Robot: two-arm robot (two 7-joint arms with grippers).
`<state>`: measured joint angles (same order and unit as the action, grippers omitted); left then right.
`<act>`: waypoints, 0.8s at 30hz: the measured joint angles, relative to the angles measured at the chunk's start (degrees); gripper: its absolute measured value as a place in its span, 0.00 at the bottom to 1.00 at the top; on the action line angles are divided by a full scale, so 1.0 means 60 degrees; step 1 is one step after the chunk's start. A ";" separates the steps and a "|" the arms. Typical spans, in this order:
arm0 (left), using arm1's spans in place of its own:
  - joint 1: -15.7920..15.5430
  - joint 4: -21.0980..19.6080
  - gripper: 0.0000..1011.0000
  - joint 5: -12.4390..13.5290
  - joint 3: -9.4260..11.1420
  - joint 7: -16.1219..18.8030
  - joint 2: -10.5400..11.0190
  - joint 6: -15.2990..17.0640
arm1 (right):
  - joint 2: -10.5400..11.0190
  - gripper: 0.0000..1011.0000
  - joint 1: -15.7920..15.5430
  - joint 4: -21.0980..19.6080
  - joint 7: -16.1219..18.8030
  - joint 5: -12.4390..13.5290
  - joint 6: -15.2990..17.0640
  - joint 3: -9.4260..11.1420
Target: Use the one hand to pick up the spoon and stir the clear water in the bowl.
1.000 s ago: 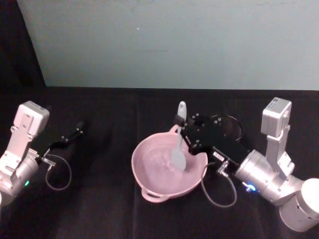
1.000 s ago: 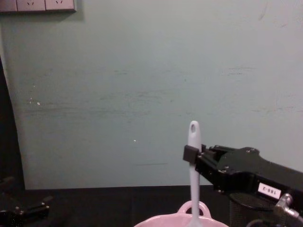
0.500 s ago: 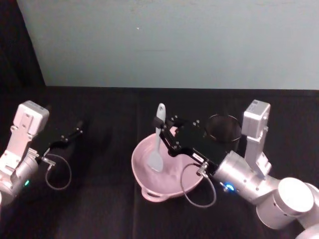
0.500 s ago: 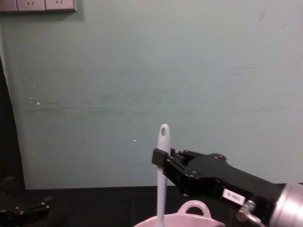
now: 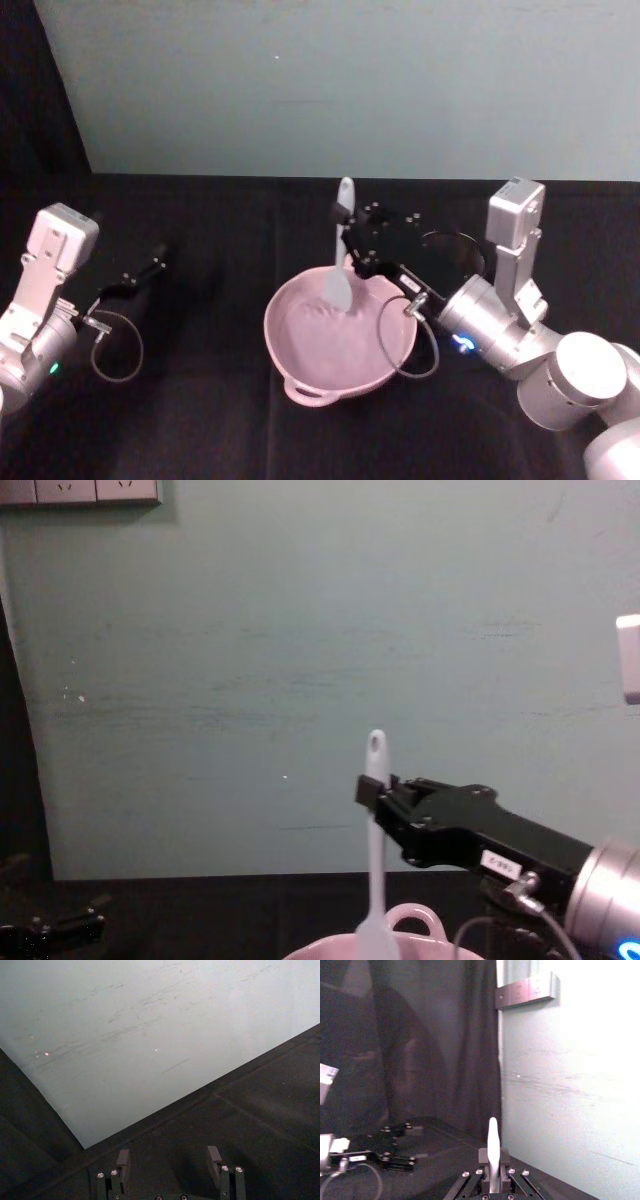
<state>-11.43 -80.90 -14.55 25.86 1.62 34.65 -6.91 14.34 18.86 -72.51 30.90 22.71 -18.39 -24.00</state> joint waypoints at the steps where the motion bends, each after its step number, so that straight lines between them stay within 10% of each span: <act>1: 0.0001 0.0000 0.99 0.0000 0.0000 0.0000 0.0000 0.0000 | 0.0027 0.12 -0.0022 -0.0022 -0.0054 -0.0035 0.0001 0.0042; 14: 0.0001 0.0000 0.99 0.0000 0.0000 0.0000 0.0000 0.0000 | 0.0658 0.12 -0.1350 -0.1598 -0.0503 -0.0052 0.0264 0.0733; 24: 0.0000 0.0000 0.99 0.0000 0.0000 0.0000 0.0000 0.0000 | 0.0683 0.12 -0.1810 -0.2084 -0.0094 -0.0016 0.0360 0.0332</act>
<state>-11.43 -80.90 -14.55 25.86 1.62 34.65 -6.91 18.43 8.00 -85.02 30.34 22.62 -16.23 -22.01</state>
